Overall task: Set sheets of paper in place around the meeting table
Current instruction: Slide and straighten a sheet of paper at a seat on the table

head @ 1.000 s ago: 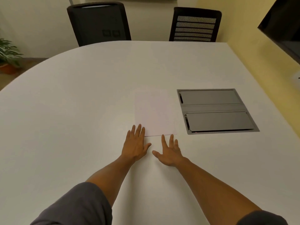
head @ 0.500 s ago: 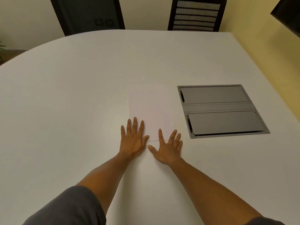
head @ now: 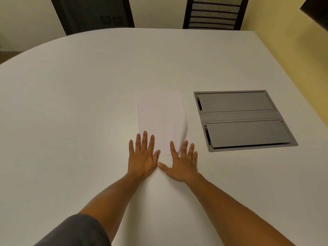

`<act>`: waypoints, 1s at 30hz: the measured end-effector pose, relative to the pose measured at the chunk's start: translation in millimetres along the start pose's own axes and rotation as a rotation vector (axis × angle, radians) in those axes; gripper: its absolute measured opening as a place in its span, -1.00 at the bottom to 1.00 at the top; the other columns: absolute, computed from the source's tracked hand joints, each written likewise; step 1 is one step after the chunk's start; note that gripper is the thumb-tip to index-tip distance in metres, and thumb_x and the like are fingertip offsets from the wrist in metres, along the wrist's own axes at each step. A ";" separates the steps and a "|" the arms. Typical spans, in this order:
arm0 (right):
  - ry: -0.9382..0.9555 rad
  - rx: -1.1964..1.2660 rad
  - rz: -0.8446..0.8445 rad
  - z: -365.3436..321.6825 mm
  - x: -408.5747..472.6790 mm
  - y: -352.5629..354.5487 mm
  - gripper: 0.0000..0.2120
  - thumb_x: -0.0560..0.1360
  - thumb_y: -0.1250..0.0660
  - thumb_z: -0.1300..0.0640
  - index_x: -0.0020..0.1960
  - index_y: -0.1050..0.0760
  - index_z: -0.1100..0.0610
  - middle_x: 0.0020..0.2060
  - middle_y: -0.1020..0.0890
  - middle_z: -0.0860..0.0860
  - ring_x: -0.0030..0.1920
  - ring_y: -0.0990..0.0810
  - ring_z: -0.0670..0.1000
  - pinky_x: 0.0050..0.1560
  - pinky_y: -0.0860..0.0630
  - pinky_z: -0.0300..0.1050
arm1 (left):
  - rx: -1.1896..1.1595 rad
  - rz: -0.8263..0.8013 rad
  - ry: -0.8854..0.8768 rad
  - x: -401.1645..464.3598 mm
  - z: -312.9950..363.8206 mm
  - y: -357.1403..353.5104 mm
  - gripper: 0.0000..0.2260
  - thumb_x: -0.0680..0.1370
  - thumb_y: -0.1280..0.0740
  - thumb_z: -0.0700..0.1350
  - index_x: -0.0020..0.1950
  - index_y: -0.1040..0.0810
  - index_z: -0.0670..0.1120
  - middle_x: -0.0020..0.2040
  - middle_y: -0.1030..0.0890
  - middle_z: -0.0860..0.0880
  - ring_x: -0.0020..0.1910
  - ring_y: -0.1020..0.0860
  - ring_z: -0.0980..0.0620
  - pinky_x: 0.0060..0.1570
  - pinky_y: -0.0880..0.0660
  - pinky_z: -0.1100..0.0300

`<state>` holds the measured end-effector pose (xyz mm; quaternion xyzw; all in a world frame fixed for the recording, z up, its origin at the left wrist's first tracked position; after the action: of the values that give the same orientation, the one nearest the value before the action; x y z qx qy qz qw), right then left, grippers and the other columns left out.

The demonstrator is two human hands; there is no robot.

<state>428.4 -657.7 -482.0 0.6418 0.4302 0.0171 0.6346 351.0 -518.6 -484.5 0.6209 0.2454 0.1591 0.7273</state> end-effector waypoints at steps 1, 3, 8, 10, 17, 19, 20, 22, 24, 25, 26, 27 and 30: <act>0.018 0.025 0.010 -3.1 0.7 1.0 -0.02 0.41 0.04 -0.60 0.54 0.49 -0.17 0.53 0.47 0.21 0.49 0.54 0.29 0.49 0.39 0.30 | 0.004 -0.001 0.001 0.4 -0.6 -0.7 -0.35 0.55 0.41 0.28 0.59 0.34 0.04 0.59 0.37 -0.08 0.57 0.35 -0.16 0.53 0.26 -0.21; 0.060 0.109 0.057 -10.9 1.8 6.9 -0.03 0.43 -0.01 -0.58 0.53 0.50 -0.21 0.57 0.40 0.17 0.52 0.51 0.26 0.50 0.37 0.25 | 0.005 -0.005 0.002 0.3 -0.8 -2.3 -0.35 0.54 0.43 0.28 0.59 0.35 0.04 0.59 0.39 -0.07 0.56 0.37 -0.16 0.53 0.26 -0.21; 0.184 0.591 0.239 -29.8 0.5 44.7 -0.03 0.53 -0.33 -0.28 0.56 0.39 -0.27 0.63 0.22 0.02 0.62 0.20 0.10 0.55 -0.01 0.13 | -0.031 0.011 -0.001 -1.2 0.4 0.3 -0.38 0.59 0.33 0.23 0.62 0.24 0.03 0.62 0.27 -0.08 0.59 0.28 -0.15 0.53 0.26 -0.21; 0.109 0.802 0.324 -22.5 4.0 61.6 -0.02 0.53 -0.38 -0.20 0.60 0.31 -0.20 0.64 0.20 0.00 0.63 0.14 0.04 0.53 -0.06 0.04 | -0.044 0.019 -0.004 -1.0 0.7 0.9 -0.39 0.61 0.29 0.23 0.62 0.21 0.03 0.63 0.26 -0.08 0.60 0.26 -0.16 0.53 0.24 -0.21; -0.376 1.073 0.368 36.5 18.6 74.3 -0.59 0.54 -0.38 0.16 0.37 -0.47 0.16 0.26 -0.61 0.11 0.13 -0.62 0.13 0.09 -0.59 -0.04 | -0.076 0.031 -0.006 0.2 -0.9 -2.7 -0.37 0.60 0.30 0.25 0.63 0.21 0.02 0.62 0.28 -0.07 0.60 0.24 -0.16 0.53 0.19 -0.24; -0.416 0.997 0.371 47.5 19.4 74.1 -0.84 0.52 -0.35 0.24 0.08 -0.60 0.21 0.01 -0.69 0.10 -0.07 -0.65 0.11 -0.02 -0.66 0.01 | -0.096 0.045 -0.009 0.5 -1.8 -1.9 -0.35 0.59 0.29 0.28 0.62 0.26 0.00 0.62 0.30 -0.08 0.61 0.22 -0.16 0.54 0.20 -0.23; -0.422 0.980 0.370 50.2 19.1 74.0 -0.89 0.51 -0.35 0.25 0.01 -0.61 0.20 -0.06 -0.69 0.08 -0.10 -0.65 0.12 -0.02 -0.68 0.08 | -0.116 0.051 -0.020 -0.2 -1.9 -0.8 -0.32 0.59 0.26 0.30 0.61 0.30 -0.02 0.62 0.30 -0.09 0.61 0.23 -0.16 0.54 0.20 -0.23; -0.429 1.018 0.369 53.9 16.9 72.2 -0.93 0.52 -0.38 0.25 -0.01 -0.62 0.20 -0.10 -0.68 0.06 -0.11 -0.66 0.13 -0.05 -0.69 0.17 | -0.166 0.060 -0.080 -3.3 -1.1 3.8 -0.25 0.57 0.20 0.37 0.59 0.36 -0.03 0.62 0.30 -0.09 0.60 0.27 -0.14 0.53 0.24 -0.21; -0.422 1.096 0.360 56.7 10.8 68.7 -0.91 0.53 -0.40 0.24 0.03 -0.63 0.18 -0.06 -0.68 0.06 -0.06 -0.67 0.13 -0.04 -0.69 0.17 | -0.284 0.071 -0.124 -5.0 -4.6 13.4 -0.17 0.51 0.18 0.45 0.56 0.42 -0.02 0.60 0.35 -0.06 0.58 0.34 -0.11 0.52 0.29 -0.15; -0.410 1.141 0.346 58.0 6.2 66.0 -0.92 0.54 -0.41 0.24 0.03 -0.62 0.14 -0.04 -0.69 0.06 -0.05 -0.67 0.11 -0.04 -0.69 0.14 | -0.372 0.069 -0.114 -5.9 -8.6 20.0 -0.14 0.48 0.16 0.48 0.54 0.45 0.00 0.59 0.39 -0.04 0.57 0.37 -0.08 0.52 0.31 -0.09; -0.389 1.192 0.328 59.0 0.9 63.7 -0.93 0.54 -0.41 0.23 0.00 -0.62 0.10 -0.04 -0.69 0.04 -0.05 -0.67 0.08 -0.08 -0.70 0.09 | -0.467 0.075 -0.091 -7.1 -12.7 28.6 -0.11 0.47 0.12 0.50 0.53 0.46 0.01 0.59 0.39 -0.02 0.57 0.36 -0.04 0.52 0.30 -0.03; -0.364 1.237 0.307 59.5 -5.8 62.5 -0.91 0.55 -0.42 0.23 -0.04 -0.60 0.05 -0.05 -0.69 0.02 -0.07 -0.67 0.05 -0.14 -0.71 0.02 | -0.555 0.098 -0.060 -9.0 -16.0 39.1 -0.09 0.48 0.05 0.49 0.55 0.43 0.01 0.60 0.35 -0.01 0.58 0.31 0.00 0.54 0.26 0.03; -0.325 1.308 0.275 65.8 -27.8 61.4 -0.87 0.54 -0.44 0.23 -0.08 -0.59 0.00 -0.07 -0.70 0.01 -0.08 -0.68 0.02 -0.11 -0.71 0.02 | -0.843 0.131 0.053 -18.0 -18.3 65.3 -0.10 0.53 -0.17 0.39 0.62 0.24 -0.02 0.64 0.10 0.03 0.61 0.06 0.07 0.50 0.09 0.19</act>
<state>480.8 -715.4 -429.2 0.9361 0.1663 -0.2620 0.1653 330.8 -501.5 -419.5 0.2791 0.1374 0.3072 0.8994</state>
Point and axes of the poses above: each hand's wrist, its own x-axis towards the middle knuckle, its own y-axis out of the back of the hand, z = x × y, the point moved 9 cm from there along x, towards the middle knuckle
